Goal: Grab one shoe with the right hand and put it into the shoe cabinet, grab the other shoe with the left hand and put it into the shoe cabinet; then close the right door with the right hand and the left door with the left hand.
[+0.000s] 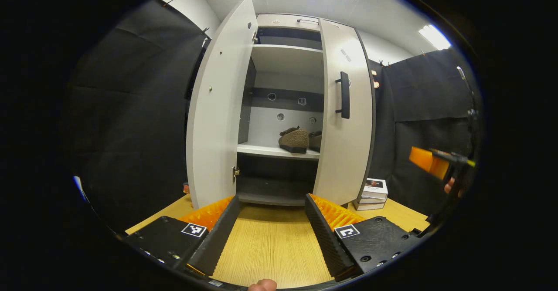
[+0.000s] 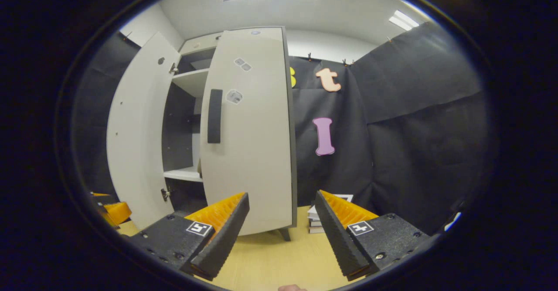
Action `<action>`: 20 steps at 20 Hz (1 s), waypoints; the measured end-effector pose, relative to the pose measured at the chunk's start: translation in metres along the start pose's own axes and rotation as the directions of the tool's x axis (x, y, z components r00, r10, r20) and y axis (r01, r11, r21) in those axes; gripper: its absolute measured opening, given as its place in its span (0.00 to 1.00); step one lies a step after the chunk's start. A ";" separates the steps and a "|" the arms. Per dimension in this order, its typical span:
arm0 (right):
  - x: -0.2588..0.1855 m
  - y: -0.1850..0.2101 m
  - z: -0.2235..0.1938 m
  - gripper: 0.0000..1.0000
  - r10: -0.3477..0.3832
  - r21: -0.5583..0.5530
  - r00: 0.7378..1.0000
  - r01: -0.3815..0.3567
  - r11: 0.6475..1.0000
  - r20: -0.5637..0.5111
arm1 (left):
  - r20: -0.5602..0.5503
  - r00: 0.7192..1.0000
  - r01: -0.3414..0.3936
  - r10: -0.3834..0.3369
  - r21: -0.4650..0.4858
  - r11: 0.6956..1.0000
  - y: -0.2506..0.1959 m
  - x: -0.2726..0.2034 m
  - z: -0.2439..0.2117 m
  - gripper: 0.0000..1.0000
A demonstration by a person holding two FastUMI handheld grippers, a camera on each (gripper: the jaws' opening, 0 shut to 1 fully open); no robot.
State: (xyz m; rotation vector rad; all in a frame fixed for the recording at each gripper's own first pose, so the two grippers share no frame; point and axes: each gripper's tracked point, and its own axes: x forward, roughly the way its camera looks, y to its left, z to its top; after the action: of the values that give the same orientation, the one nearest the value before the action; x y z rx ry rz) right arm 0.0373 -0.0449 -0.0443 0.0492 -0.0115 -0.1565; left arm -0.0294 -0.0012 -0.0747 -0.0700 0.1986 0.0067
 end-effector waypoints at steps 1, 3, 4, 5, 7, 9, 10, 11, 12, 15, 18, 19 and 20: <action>-0.006 0.001 -0.017 0.98 0.000 0.005 0.999 0.001 1.000 -0.035 | 0.001 1.000 -0.001 0.001 -0.001 1.000 0.000 -0.001 0.001 0.91; -0.014 0.006 -0.040 0.98 0.004 0.024 0.996 -0.002 1.000 -0.084 | 0.006 1.000 0.004 -0.004 -0.008 1.000 0.001 -0.001 0.006 0.91; -0.016 0.006 -0.045 0.98 0.003 0.026 0.996 -0.001 1.000 -0.093 | 0.008 1.000 0.006 -0.005 -0.018 1.000 0.003 -0.002 0.008 0.91; -0.016 0.006 -0.048 0.98 -0.001 0.022 0.995 0.003 1.000 -0.102 | 0.012 1.000 0.006 -0.006 -0.027 1.000 0.005 -0.003 0.013 0.90; -0.015 0.005 -0.049 0.98 0.004 0.018 0.994 -0.002 1.000 -0.111 | 0.045 0.999 -0.018 0.020 -0.035 0.999 0.018 -0.006 0.033 0.91; -0.014 0.007 -0.047 0.98 0.011 0.008 0.994 -0.010 1.000 -0.107 | 0.122 0.988 -0.095 0.097 -0.027 0.995 0.048 -0.008 0.068 0.91; -0.013 0.006 -0.047 0.98 0.011 -0.001 0.994 -0.011 1.000 -0.107 | 0.164 0.978 -0.126 0.129 -0.025 0.992 0.064 -0.007 0.086 0.91; -0.011 0.006 -0.048 0.98 0.008 -0.012 0.994 -0.009 1.000 -0.111 | 0.208 0.965 -0.160 0.162 -0.027 0.987 0.085 -0.006 0.106 0.92; -0.010 0.006 -0.049 0.98 0.008 -0.018 0.993 -0.010 1.000 -0.116 | 0.232 0.953 -0.193 0.194 -0.028 0.981 0.104 -0.005 0.118 0.92; -0.010 0.012 -0.047 0.98 0.029 -0.019 0.993 -0.032 0.999 -0.118 | 0.302 0.910 -0.293 0.285 -0.020 0.956 0.158 0.000 0.154 0.92; -0.011 0.015 -0.044 0.98 0.040 -0.022 0.993 -0.042 0.999 -0.110 | 0.313 0.882 -0.365 0.351 -0.015 0.931 0.200 0.025 0.174 0.93; -0.010 0.017 -0.044 0.98 0.044 -0.022 0.993 -0.047 0.999 -0.113 | 0.305 0.885 -0.358 0.351 -0.034 0.933 0.205 0.038 0.174 0.93; -0.010 0.017 -0.045 0.98 0.045 -0.025 0.992 -0.049 0.999 -0.116 | 0.301 0.888 -0.348 0.348 -0.054 0.936 0.220 0.041 0.174 0.93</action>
State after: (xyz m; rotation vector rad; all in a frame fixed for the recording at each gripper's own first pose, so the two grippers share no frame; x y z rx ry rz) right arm 0.0312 -0.0242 -0.0886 0.0303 0.1052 -0.1064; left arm 0.0424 0.2310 0.0726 -0.0305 -0.1033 0.3759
